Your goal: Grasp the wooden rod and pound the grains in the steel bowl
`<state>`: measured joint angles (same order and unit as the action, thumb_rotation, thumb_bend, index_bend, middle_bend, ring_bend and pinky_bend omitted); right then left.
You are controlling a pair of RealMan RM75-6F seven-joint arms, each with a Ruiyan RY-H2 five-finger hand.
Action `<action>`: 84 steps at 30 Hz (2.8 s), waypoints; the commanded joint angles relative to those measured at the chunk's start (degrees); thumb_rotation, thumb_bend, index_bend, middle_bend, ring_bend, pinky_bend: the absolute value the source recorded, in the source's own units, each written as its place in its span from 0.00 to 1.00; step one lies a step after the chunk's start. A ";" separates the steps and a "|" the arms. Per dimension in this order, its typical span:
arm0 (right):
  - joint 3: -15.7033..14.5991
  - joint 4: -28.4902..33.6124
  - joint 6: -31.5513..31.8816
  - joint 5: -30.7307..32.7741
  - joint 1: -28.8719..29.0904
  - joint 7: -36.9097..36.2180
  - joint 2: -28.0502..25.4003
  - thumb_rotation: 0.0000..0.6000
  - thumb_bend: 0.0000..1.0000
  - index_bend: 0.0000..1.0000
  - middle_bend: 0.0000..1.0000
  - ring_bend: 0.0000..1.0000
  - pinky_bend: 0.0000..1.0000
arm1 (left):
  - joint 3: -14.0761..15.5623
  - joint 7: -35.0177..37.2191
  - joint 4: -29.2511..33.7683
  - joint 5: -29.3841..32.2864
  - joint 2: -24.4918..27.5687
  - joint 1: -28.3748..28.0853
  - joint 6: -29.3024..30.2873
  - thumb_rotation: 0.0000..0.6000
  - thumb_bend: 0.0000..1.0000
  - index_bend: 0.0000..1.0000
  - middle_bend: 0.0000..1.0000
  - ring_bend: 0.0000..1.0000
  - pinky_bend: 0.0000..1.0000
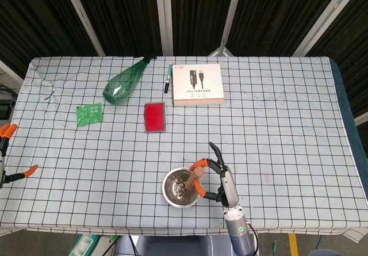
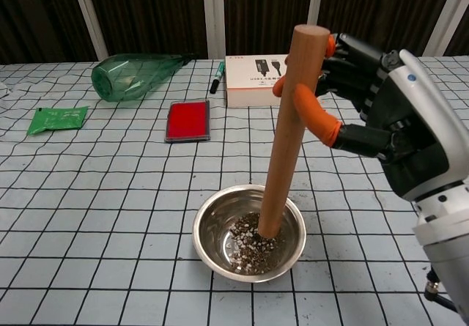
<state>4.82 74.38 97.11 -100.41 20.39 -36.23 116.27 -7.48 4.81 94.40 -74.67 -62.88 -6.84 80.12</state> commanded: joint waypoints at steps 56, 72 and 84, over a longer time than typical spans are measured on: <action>-1.52 -8.62 2.33 2.48 -2.95 -5.22 5.94 1.00 0.52 0.79 0.67 0.52 0.00 | -0.05 -0.08 0.52 0.56 0.20 0.16 -0.18 1.00 0.02 0.00 0.00 0.00 0.00; 0.36 -6.58 3.24 1.23 -1.86 -4.40 4.47 1.00 0.52 0.80 0.67 0.52 0.00 | -0.14 0.09 0.59 0.52 0.16 0.18 -0.07 1.00 0.02 0.00 0.00 0.00 0.00; 3.56 4.94 3.82 -0.45 -0.63 1.80 -3.85 1.00 0.52 0.80 0.67 0.52 0.00 | -0.06 0.23 0.41 0.18 0.12 0.08 -0.15 1.00 0.02 0.00 0.00 0.00 0.00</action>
<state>7.58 77.66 100.81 -100.43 19.51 -35.83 114.07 -7.54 5.05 94.81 -74.48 -62.76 -6.75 79.97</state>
